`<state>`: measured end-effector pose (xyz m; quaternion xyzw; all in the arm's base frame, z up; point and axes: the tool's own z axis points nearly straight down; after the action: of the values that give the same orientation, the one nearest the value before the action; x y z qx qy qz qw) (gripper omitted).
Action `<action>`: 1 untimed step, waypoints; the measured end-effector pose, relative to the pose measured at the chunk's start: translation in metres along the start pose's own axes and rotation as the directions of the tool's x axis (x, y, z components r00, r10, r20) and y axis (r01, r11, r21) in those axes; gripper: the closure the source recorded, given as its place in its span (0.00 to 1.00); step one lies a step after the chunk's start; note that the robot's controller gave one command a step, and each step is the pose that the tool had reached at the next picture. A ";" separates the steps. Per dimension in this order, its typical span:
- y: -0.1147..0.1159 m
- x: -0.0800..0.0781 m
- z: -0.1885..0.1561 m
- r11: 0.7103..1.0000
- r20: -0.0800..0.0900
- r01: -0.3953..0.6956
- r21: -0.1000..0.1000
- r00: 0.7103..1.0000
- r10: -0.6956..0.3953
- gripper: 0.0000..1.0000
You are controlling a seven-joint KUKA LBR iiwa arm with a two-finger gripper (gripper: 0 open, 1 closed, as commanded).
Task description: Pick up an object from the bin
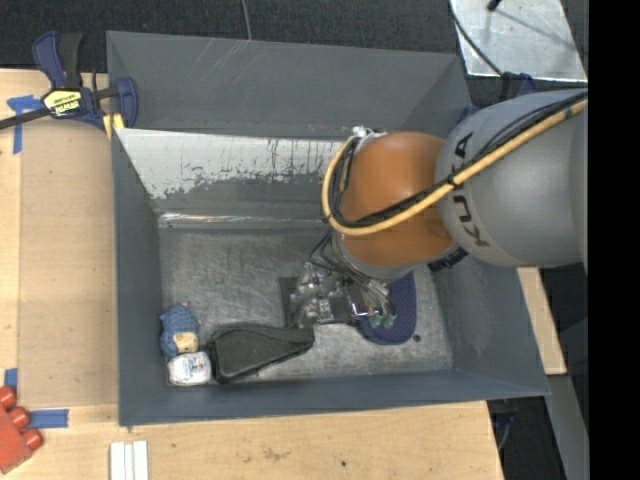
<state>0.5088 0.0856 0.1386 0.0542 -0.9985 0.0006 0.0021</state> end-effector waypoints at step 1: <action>0.001 -0.003 0.000 1.000 0.006 -0.001 -0.001 1.000 0.001 0.00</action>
Offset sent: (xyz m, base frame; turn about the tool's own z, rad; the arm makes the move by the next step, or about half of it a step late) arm 0.0000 0.0000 0.0000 0.0000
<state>0.5120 0.0865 0.1384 0.0537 -0.9986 -0.0001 -0.0007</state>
